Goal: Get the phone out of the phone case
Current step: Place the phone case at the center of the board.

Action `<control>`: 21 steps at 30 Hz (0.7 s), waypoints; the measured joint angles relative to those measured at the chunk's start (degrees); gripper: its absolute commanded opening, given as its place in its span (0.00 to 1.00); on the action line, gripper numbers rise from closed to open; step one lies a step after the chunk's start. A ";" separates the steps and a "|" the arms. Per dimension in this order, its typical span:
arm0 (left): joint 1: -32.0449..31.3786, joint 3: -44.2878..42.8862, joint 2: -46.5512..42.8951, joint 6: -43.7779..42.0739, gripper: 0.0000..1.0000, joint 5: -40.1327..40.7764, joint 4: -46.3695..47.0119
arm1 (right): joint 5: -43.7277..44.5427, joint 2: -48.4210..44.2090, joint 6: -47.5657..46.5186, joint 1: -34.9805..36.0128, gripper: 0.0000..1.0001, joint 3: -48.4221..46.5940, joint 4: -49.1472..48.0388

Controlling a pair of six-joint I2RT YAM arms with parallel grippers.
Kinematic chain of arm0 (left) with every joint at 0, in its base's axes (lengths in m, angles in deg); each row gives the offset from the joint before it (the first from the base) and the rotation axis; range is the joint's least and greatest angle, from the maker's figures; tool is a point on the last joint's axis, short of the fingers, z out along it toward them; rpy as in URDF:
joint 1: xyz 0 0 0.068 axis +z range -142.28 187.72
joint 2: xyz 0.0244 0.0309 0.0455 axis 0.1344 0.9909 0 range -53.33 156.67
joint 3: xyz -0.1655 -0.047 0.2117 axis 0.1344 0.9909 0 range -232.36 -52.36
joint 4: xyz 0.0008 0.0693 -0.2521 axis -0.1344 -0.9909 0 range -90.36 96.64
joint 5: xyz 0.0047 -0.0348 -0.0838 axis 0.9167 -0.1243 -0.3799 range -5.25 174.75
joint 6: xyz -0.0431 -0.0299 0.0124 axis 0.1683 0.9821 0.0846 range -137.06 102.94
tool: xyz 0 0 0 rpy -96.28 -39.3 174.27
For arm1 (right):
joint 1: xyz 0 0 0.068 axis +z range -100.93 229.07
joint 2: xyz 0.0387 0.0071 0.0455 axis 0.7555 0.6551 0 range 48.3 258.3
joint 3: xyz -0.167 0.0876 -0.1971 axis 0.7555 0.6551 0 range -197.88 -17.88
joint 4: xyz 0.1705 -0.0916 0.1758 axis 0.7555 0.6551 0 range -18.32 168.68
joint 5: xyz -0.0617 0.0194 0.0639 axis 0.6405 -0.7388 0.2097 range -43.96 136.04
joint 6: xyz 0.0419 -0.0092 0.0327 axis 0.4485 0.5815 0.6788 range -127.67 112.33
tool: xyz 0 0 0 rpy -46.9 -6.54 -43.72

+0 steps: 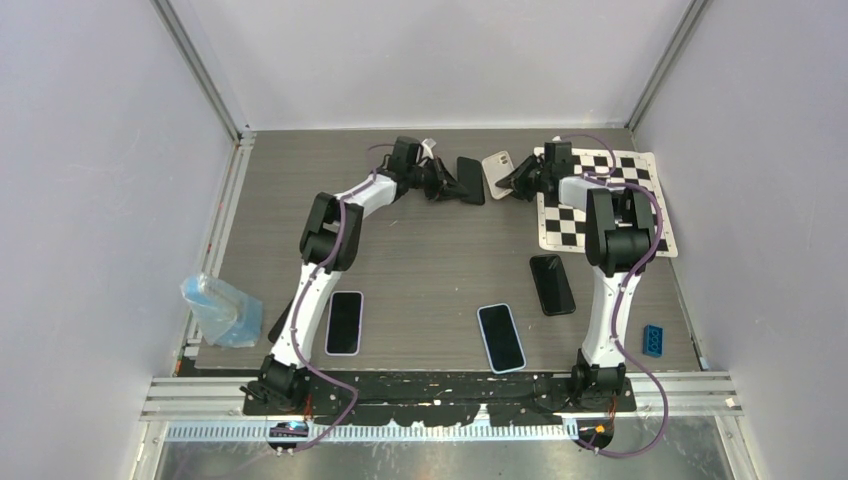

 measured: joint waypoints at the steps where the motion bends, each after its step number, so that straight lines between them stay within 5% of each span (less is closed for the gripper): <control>1: 0.00 0.00 0.02 0.26 0.13 0.02 0.00 | 0.04 0.00 -0.26 -0.22 0.38 -0.04 0.28; 4: 0.00 -0.09 0.02 0.52 0.32 0.52 -0.13 | 1.11 0.04 -1.33 -0.57 0.55 -0.94 2.93; 8: -0.02 -0.11 0.22 1.51 0.49 1.46 -1.25 | 1.33 0.11 -2.75 -0.83 0.62 -2.93 6.16; 21: -1.05 -0.15 -3.39 -2.97 0.67 6.73 -7.69 | 5.29 -4.26 -13.64 0.02 0.75 -3.74 20.50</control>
